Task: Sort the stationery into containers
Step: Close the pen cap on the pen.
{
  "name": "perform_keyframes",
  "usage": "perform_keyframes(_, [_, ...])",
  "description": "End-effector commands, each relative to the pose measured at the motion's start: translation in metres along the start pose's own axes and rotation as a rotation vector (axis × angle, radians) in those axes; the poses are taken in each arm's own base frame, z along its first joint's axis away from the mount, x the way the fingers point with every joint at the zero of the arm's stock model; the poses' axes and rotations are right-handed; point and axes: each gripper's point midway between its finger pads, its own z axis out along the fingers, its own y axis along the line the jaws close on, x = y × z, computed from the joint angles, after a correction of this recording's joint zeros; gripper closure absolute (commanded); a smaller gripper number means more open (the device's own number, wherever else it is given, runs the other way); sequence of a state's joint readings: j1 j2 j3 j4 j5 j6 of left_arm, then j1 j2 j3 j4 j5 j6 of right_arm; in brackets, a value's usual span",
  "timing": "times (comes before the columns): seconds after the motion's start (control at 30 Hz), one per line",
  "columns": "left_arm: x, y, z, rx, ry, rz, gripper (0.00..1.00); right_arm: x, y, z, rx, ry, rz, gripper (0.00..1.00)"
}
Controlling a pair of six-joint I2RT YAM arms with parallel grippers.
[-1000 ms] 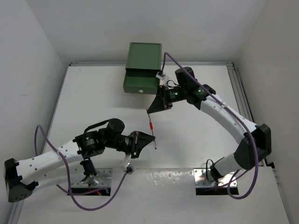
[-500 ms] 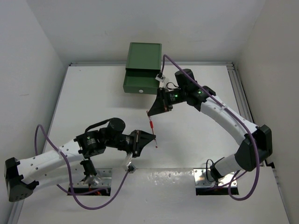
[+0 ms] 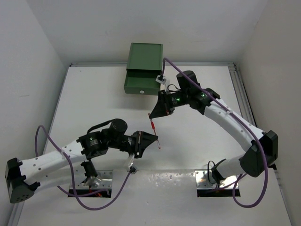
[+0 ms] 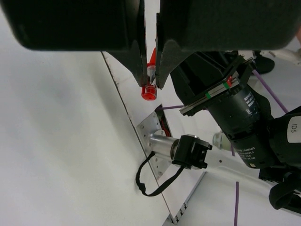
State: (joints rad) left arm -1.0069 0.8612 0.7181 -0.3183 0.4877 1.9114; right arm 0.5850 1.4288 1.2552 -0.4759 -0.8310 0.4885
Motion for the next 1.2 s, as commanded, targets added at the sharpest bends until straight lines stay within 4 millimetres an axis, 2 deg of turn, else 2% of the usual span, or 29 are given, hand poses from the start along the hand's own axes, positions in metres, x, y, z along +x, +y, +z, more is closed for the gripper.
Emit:
perform_keyframes(0.0, [0.035, 0.010, -0.012, -0.036, 0.176, 0.084, 1.00, 0.019, 0.019, -0.006, -0.051, 0.053, -0.019, 1.00])
perform_keyframes(0.2, [0.037, 0.010, -0.013, -0.034, 0.200, 0.172, 1.00, 0.018, 0.018, -0.005, -0.054, 0.054, -0.026, 1.00])
perform_keyframes(0.27, [0.036, 0.013, -0.013, -0.042, 0.203, 0.208, 1.00, 0.017, 0.020, -0.005, -0.061, 0.057, -0.027, 0.96])
perform_keyframes(0.4, [0.034, 0.015, -0.014, -0.039, 0.191, 0.233, 1.00, 0.015, 0.020, -0.004, -0.063, 0.054, -0.025, 0.66])
perform_keyframes(0.5, [0.033, 0.014, -0.013, -0.032, 0.187, 0.248, 1.00, 0.012, 0.021, -0.004, -0.071, 0.048, -0.019, 0.51])
perform_keyframes(0.73, [0.027, 0.009, -0.011, -0.005, 0.159, 0.285, 1.00, -0.002, 0.023, -0.006, -0.082, 0.025, -0.008, 0.34])
perform_keyframes(0.93, [0.022, 0.009, -0.009, -0.006, 0.130, 0.298, 1.00, -0.024, 0.013, -0.003, -0.021, -0.016, -0.025, 0.31])
perform_keyframes(1.17, [0.017, 0.010, -0.008, -0.005, 0.103, 0.299, 1.00, -0.034, -0.001, 0.007, 0.039, -0.028, -0.029, 0.35])
